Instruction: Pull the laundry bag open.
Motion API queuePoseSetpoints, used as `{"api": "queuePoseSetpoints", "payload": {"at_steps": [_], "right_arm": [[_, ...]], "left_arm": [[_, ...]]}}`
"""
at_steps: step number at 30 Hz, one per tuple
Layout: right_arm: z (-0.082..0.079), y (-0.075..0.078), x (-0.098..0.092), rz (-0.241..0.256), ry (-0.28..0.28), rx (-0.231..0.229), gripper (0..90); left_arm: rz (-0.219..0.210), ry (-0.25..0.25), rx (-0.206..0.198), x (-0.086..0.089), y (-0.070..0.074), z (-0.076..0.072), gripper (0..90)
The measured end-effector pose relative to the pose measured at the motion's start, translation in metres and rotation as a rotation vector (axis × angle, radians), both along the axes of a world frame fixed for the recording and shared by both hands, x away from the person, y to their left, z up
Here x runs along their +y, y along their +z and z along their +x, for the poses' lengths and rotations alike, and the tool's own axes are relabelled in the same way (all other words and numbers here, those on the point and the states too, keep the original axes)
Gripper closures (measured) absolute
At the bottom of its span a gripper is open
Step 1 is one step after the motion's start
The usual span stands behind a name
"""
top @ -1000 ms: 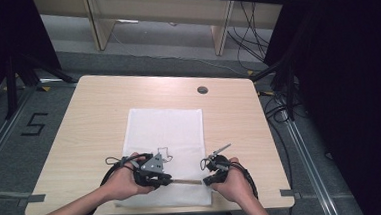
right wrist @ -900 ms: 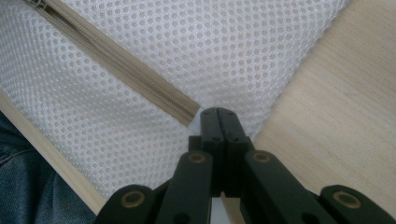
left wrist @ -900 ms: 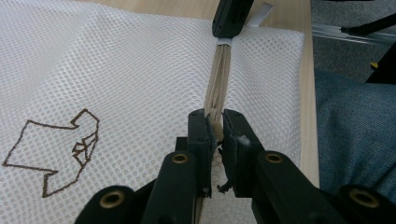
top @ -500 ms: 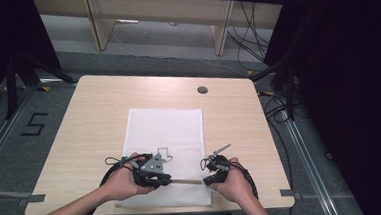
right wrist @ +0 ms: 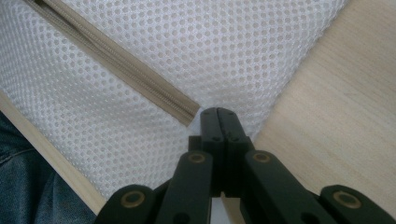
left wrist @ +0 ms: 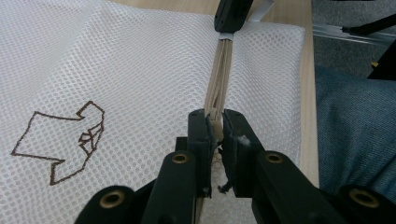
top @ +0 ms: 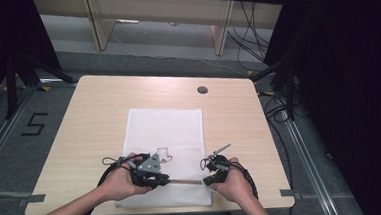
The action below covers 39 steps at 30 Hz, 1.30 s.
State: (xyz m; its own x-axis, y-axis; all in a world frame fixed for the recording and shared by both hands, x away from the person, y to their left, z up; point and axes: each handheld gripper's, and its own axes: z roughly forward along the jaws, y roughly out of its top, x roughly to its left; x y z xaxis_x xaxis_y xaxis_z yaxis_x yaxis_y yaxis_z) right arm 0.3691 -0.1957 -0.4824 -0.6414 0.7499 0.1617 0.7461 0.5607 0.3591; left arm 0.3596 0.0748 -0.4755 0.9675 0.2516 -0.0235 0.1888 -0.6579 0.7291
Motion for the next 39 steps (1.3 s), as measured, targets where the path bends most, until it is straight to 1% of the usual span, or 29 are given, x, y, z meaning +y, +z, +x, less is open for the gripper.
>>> {"api": "queuePoseSetpoints", "payload": {"at_steps": [3,4,7,9,10,11,12,13,14,15,18,20,21,22,24,25,27,30,32,33,34,36,37,39], "right_arm": [[-0.0001,0.0000,0.0000,0.000,0.000,-0.001,90.0],[-0.0001,0.0000,0.0000,0.000,0.000,0.000,90.0],[0.0001,-0.0001,-0.0001,0.002,0.000,0.000,90.0],[-0.0001,0.0000,-0.0004,0.006,0.002,0.002,90.0],[-0.0002,0.0001,-0.0003,0.004,0.001,0.003,90.0],[-0.0001,0.0000,-0.0003,0.005,0.002,0.002,90.0],[0.0000,0.0001,-0.0004,0.004,0.002,0.002,90.0],[-0.0001,0.0001,-0.0003,0.003,-0.001,0.004,90.0],[0.0001,0.0000,-0.0004,0.003,0.003,0.002,90.0],[0.0000,0.0000,-0.0004,0.005,0.002,0.002,90.0],[0.0000,0.0000,-0.0004,0.005,0.002,0.002,90.0],[0.0000,0.0001,-0.0003,0.004,0.002,0.002,90.0],[-0.0001,0.0001,-0.0003,0.004,0.001,0.003,90.0],[-0.0001,0.0000,-0.0003,0.005,0.001,0.002,90.0],[0.0000,0.0001,-0.0004,0.003,0.000,0.005,90.0],[0.0001,0.0002,-0.0004,0.003,-0.002,0.006,90.0],[0.0001,0.0002,-0.0004,0.002,0.000,0.006,90.0],[0.0001,-0.0001,-0.0004,0.001,-0.009,0.009,90.0],[0.0002,-0.0002,-0.0005,0.002,-0.008,0.009,90.0],[0.0002,-0.0001,-0.0005,0.002,-0.007,0.010,90.0],[0.0002,-0.0001,-0.0005,0.003,-0.008,0.010,90.0],[0.0003,-0.0001,-0.0008,0.004,-0.008,0.011,90.0],[0.0003,-0.0001,-0.0009,0.004,-0.008,0.012,90.0],[0.0002,-0.0001,-0.0006,0.003,-0.008,0.011,90.0]], "left_arm": [[-0.001,0.001,0.000,0.0009,0.0006,0.0002,81.7],[-0.013,0.008,0.008,0.0007,0.0001,-0.0002,81.7],[-0.006,0.002,0.001,0.0008,-0.0007,-0.0006,81.7],[0.010,-0.001,-0.010,0.0019,-0.0002,0.0002,81.7],[-0.008,0.004,0.003,0.0020,-0.0005,-0.0001,81.6],[-0.006,0.008,0.002,0.0024,-0.0004,-0.0002,81.7],[0.000,0.000,-0.002,0.0036,0.0004,0.0004,81.7],[-0.010,0.011,0.008,0.0032,0.0000,-0.0004,81.7],[0.003,0.001,-0.008,0.0042,0.0004,0.0001,81.7],[-0.011,0.009,0.006,0.0041,0.0000,-0.0003,81.7],[-0.003,0.003,-0.003,0.0042,0.0003,-0.0001,81.7],[-0.004,0.003,0.001,0.0043,0.0007,-0.0001,81.7],[0.004,0.001,-0.009,0.0050,0.0010,0.0000,81.7],[-0.004,0.004,0.003,0.0056,0.0012,0.0003,81.7],[-0.004,0.007,-0.001,0.0060,0.0012,0.0000,81.7],[0.005,0.001,-0.006,0.0074,0.0016,0.0006,81.7],[-0.006,0.006,0.006,0.0073,0.0012,0.0000,81.7],[-0.006,0.004,0.004,0.0072,0.0013,-0.0001,81.7],[0.000,0.006,-0.004,0.0075,0.0014,-0.0003,81.7],[0.007,-0.002,-0.008,0.0086,0.0019,0.0003,81.7],[-0.010,0.008,0.005,0.0087,0.0014,-0.0001,81.7],[0.004,0.001,-0.005,0.0098,0.0016,0.0002,81.7],[-0.009,0.007,0.008,0.0098,0.0011,-0.0003,81.7],[-0.007,0.007,0.003,0.0097,0.0009,-0.0005,81.7]]}}
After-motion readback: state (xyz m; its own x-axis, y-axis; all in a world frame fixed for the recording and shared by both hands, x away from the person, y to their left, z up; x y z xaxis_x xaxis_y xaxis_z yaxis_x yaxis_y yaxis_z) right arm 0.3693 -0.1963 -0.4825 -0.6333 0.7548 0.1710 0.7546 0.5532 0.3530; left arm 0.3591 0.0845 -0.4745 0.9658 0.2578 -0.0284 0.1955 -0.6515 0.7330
